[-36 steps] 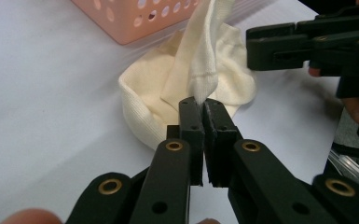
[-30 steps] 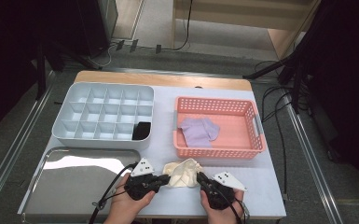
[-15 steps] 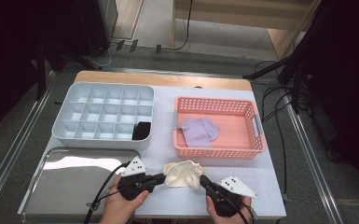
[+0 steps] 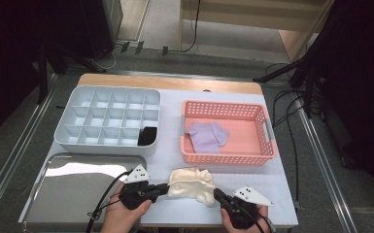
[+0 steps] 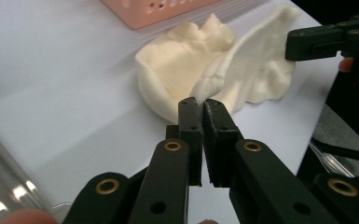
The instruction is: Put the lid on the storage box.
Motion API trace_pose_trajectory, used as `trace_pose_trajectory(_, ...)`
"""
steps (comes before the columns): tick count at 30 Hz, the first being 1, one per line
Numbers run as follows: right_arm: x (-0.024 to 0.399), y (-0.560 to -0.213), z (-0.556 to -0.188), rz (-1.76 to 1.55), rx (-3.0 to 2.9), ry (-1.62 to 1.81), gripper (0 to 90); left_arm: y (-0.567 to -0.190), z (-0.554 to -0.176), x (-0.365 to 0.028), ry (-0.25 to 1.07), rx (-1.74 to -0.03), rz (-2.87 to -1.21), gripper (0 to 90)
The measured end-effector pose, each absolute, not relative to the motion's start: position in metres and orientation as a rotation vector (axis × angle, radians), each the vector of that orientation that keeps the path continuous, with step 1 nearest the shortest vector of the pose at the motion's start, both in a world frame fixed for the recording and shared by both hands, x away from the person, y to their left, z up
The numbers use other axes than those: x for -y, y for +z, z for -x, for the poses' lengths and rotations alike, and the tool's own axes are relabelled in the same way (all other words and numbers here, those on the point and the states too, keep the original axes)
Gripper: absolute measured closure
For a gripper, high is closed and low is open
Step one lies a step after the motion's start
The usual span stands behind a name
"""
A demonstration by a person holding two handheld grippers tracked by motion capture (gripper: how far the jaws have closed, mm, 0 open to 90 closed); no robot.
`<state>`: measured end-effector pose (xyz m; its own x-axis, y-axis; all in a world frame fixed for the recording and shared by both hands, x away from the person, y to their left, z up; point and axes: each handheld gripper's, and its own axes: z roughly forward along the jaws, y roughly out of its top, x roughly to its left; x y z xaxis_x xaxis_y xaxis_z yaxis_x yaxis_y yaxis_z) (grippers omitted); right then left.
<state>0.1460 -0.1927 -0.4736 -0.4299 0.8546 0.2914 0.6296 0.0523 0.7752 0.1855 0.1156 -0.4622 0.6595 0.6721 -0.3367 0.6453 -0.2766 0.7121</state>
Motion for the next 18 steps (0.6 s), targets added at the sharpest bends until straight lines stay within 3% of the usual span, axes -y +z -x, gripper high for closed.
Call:
trace_pose_trajectory(3, 0.193, -0.478, -0.149, -1.522, -2.067, 1.284, 84.0, -0.464, -0.187, -0.119, 0.084, -1.052, -1.968, 78.3)
trace_pose_trajectory(5, 0.195, -0.48, -0.15, -1.525, -2.046, 1.284, 77.0, -0.464, -0.188, -0.121, 0.077, -1.052, -1.954, 76.6)
trace_pose_trajectory(6, 0.198, -0.483, -0.151, -1.543, -2.019, 1.296, 69.3, -0.464, -0.187, -0.122, 0.079, -1.05, -1.946, 74.5)
trace_pose_trajectory(11, 0.202, -0.485, -0.149, -1.61, -1.98, 1.339, 66.1, -0.461, -0.186, -0.122, 0.067, -1.015, -1.907, 67.3)
trace_pose_trajectory(18, 0.196, -0.491, -0.149, -1.641, -2.01, 1.274, 66.9, -0.466, -0.189, -0.115, 0.061, -1.037, -1.946, 69.4)
